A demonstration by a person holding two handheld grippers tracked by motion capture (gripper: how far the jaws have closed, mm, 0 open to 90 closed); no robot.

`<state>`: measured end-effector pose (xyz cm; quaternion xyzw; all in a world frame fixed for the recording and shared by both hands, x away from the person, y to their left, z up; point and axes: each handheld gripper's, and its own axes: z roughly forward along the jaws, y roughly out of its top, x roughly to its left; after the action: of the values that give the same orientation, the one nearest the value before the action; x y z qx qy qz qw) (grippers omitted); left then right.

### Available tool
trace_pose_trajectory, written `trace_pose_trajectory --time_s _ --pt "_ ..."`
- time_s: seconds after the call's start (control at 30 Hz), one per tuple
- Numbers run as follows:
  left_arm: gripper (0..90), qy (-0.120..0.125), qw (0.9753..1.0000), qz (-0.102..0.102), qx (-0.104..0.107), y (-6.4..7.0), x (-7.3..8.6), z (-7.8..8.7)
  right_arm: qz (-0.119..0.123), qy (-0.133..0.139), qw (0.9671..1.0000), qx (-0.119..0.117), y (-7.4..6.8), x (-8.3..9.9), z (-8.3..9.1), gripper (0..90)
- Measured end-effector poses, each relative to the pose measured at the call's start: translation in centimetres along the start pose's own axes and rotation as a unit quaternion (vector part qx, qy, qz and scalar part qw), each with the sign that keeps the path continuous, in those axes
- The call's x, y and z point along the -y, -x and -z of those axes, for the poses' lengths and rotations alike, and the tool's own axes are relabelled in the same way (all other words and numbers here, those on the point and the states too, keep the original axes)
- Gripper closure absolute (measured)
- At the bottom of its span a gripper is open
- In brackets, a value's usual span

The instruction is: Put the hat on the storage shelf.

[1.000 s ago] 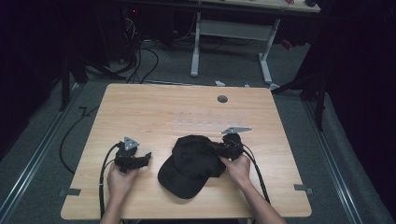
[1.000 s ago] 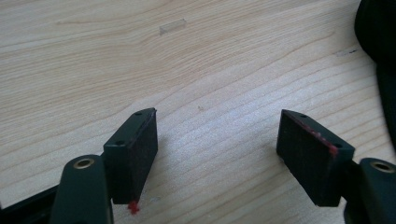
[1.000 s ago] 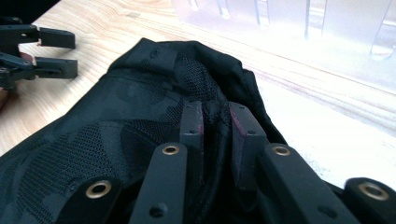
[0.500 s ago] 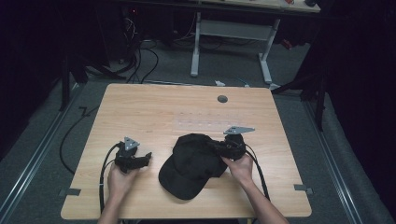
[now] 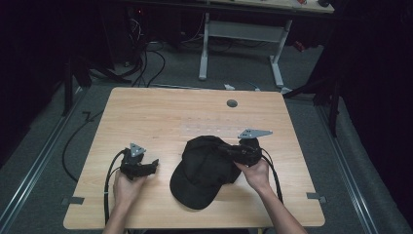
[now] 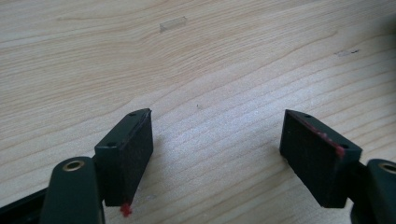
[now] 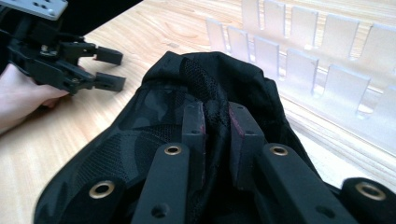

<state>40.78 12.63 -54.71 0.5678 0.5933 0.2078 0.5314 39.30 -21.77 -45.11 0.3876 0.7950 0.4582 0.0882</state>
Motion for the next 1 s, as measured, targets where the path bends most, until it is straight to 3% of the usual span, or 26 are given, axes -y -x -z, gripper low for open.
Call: trace_pose_trajectory --time_s 0.1,0.27,0.5,0.6,0.83,1.0 --pt "26.0 0.0 1.0 0.0 0.0 0.0 0.0 0.0 -0.005 -0.001 1.0 0.002 0.2 0.0 0.3 79.2" --pt "26.6 0.002 0.9996 0.009 -0.028 0.1 -0.2 -0.2 -0.038 0.018 0.9985 -0.034 0.8 -0.2 1.3 79.0" --pt "26.5 -0.004 0.9995 0.014 -0.026 -0.1 -0.3 0.1 -0.007 0.031 0.9991 -0.028 0.6 -1.0 2.6 78.9" --pt "27.4 -0.009 0.9992 0.032 -0.021 -0.2 -0.7 0.4 0.002 0.037 0.9988 -0.034 0.5 -1.3 3.0 78.9" --pt "26.8 -0.004 0.999 0.034 0.03 1.4 -2.0 2.0 0.025 0.048 0.9977 -0.04 0.3 -2.0 4.1 79.0" --pt "25.2 -0.009 0.9954 0.034 0.089 3.5 -3.5 3.1 0.044 0.051 0.9967 -0.046 0.0 -2.6 4.6 79.1"
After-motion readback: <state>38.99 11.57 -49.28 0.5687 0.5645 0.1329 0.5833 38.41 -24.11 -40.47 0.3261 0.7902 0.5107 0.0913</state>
